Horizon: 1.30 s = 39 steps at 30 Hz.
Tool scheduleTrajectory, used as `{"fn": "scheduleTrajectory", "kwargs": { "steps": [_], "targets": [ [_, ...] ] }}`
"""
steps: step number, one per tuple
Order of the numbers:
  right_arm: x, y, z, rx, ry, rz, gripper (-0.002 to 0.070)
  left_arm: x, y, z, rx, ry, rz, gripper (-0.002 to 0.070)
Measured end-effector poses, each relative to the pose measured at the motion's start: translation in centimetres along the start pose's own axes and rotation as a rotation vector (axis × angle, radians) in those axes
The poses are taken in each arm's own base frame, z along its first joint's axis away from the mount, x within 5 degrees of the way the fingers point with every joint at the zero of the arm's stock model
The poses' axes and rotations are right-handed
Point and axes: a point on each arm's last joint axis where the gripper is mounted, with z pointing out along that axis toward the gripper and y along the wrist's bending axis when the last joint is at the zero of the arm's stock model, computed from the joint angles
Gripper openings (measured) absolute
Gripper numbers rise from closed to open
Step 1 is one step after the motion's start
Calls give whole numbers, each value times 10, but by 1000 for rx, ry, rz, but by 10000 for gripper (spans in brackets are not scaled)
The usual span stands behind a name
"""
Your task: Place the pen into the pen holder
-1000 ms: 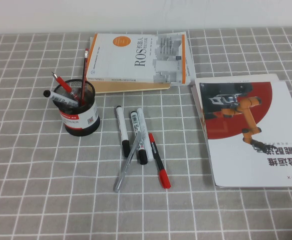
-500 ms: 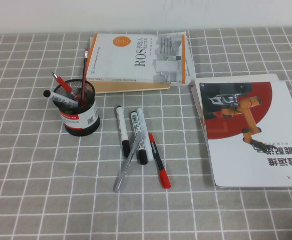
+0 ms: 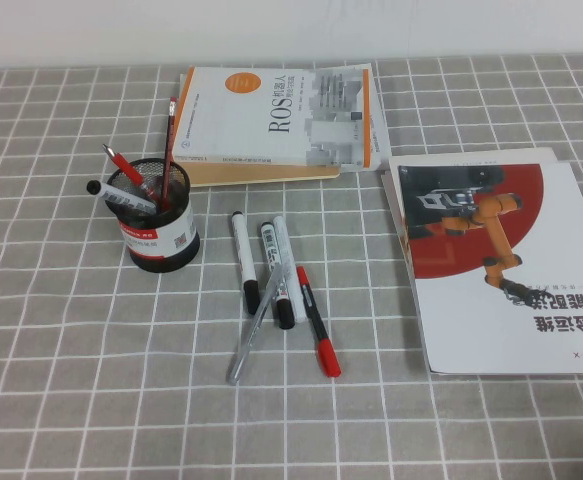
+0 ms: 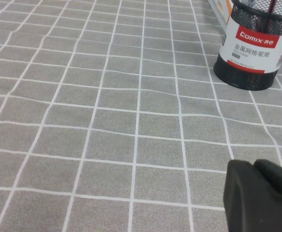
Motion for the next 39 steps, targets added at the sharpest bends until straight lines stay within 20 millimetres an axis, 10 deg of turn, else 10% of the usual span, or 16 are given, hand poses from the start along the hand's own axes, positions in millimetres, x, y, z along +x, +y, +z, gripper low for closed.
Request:
{"fn": "scheduleTrajectory", "kwargs": {
  "steps": [11, 26, 32, 39],
  "targets": [
    [-9, 25, -4, -302, 13, 788, -13, 0, 1, 0, -14, -1, -4, -5],
    [-15, 31, -7, -366, -40, 555, -13, 0, 1, 0, -20, -1, -6, -5],
    [-64, 52, -21, -373, -50, 334, -13, 0, 1, 0, -20, -1, -6, -5],
    [-134, 85, 8, -318, 290, 13, -13, 0, 1, 0, -20, -1, -6, -5]
  ]
}}
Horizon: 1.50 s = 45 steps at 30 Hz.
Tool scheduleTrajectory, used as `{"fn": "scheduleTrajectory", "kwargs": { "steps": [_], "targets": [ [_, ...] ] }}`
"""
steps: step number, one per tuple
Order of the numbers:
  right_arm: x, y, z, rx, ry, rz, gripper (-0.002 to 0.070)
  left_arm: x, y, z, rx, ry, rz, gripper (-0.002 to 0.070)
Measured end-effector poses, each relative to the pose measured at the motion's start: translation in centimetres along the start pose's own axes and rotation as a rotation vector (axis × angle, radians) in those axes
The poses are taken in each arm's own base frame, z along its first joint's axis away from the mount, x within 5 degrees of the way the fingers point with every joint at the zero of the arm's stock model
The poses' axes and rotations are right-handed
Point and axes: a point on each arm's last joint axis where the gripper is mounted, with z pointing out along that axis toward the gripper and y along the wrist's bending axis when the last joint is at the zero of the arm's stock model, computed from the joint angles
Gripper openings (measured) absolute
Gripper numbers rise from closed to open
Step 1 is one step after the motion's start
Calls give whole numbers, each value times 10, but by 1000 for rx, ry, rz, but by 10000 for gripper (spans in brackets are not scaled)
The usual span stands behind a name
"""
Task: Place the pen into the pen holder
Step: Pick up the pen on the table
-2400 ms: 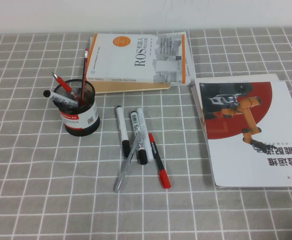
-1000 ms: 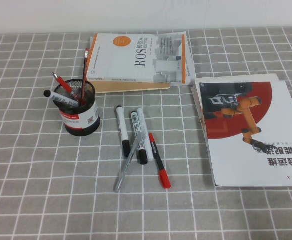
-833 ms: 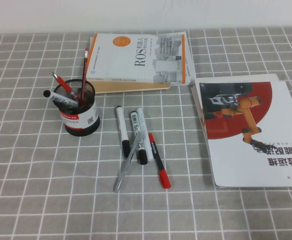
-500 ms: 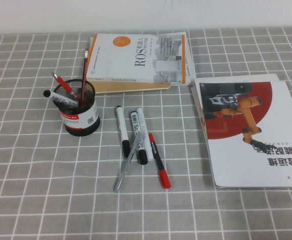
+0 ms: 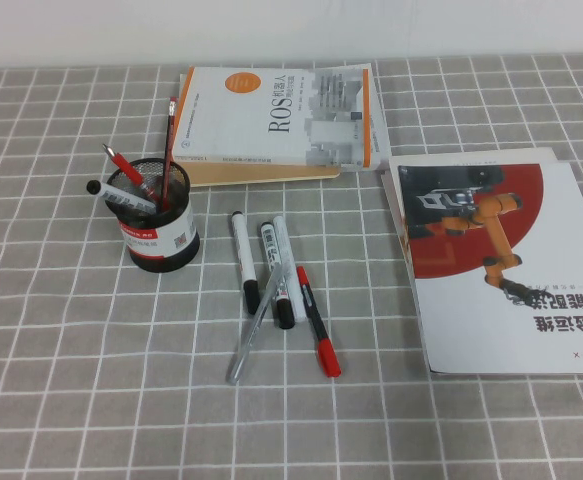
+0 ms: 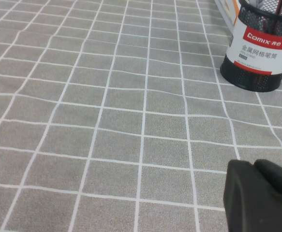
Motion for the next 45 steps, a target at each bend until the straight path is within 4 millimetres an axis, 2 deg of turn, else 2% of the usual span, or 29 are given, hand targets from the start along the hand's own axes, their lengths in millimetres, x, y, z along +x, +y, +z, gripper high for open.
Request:
{"fn": "scheduleTrajectory", "kwargs": {
  "steps": [3, 6, 9, 13, 18, 21, 28, 33, 36, 39, 45],
  "targets": [
    [-28, 5, 19, -8, 163, -35, -13, 0, 0, 0, 0, 0, 0, -5],
    [-47, 6, 40, -9, 308, -75, -12, 0, 0, 0, 0, 0, 0, -5],
    [-56, 14, 66, -6, 418, -111, -12, 0, 0, 0, 0, 0, 0, -5],
    [-60, 36, 103, 78, 525, -225, -12, 0, 0, 0, 0, 0, 0, -5],
    [-53, 71, 157, 284, 655, -422, -12, 0, 0, 0, 0, 0, 0, -5],
    [-54, 92, 188, 344, 706, -504, -12, 0, 0, 0, 0, 0, 0, -5],
    [-49, 116, 250, 291, 800, -530, -13, 0, 0, 0, 0, 0, 0, -5],
    [-28, 122, 292, 187, 896, -606, -13, 0, 0, 0, 0, 0, 0, -5],
    [-15, 124, 311, 177, 925, -637, -13, 0, 0, 0, -1, 0, 0, -5],
    [-3, 125, 327, 218, 930, -695, -13, 0, 0, 0, -1, 0, 0, -5],
    [18, 110, 351, 291, 972, -745, 6, 0, 0, 0, -1, 0, 0, -5]
  ]
}}
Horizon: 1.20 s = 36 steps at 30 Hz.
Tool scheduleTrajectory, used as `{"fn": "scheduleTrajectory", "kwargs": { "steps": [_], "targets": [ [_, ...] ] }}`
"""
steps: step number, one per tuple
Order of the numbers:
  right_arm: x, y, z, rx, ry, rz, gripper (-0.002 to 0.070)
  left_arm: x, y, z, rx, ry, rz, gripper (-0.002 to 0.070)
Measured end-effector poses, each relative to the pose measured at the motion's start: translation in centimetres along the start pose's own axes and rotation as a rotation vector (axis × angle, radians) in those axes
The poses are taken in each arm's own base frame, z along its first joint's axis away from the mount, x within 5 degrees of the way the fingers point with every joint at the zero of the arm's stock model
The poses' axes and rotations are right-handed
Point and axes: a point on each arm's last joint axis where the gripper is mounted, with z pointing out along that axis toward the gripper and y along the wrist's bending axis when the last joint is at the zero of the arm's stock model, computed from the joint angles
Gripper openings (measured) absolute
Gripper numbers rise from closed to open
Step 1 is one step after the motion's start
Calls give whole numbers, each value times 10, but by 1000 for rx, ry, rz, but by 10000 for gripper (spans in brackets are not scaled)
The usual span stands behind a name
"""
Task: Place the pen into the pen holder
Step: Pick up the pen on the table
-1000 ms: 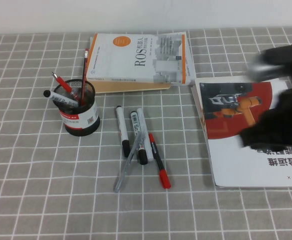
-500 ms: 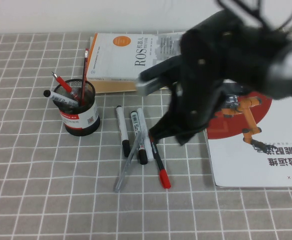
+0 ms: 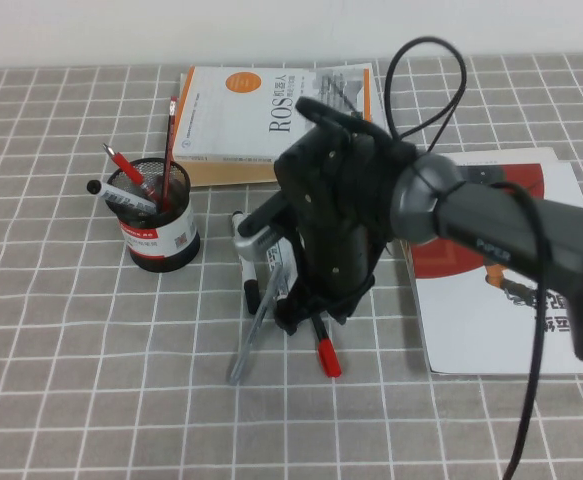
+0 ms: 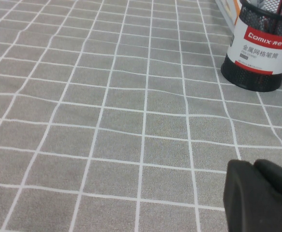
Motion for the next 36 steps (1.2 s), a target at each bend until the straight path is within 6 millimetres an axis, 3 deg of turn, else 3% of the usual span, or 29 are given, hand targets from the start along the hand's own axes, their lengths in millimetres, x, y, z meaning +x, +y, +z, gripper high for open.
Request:
{"fn": "scheduleTrajectory", "kwargs": {
  "steps": [2, 7, 11, 17, 25, 31, 36],
  "targets": [
    [0, 0, 5, 0, 11, 0, 58, 0, 0, 0, -2, 0, -1, -5],
    [-3, -1, 3, -7, -1, 27, 279, 0, 0, 0, -9, -1, -3, -5],
    [-7, -2, -4, -13, -28, 60, 335, 0, 0, 0, -9, -1, -3, -5],
    [-9, 1, -7, -50, -39, 78, 300, 0, 0, 0, -9, -1, -3, -5],
    [-12, 9, 21, -85, 21, 88, 223, 0, 0, 0, -9, -1, -3, -5],
    [-12, 12, 20, -123, 23, 117, 55, 0, 0, 0, -9, -1, -3, -5],
    [-9, 10, 4, -135, -8, 156, 53, 0, 0, 0, -9, -1, -3, -5]
  ]
}}
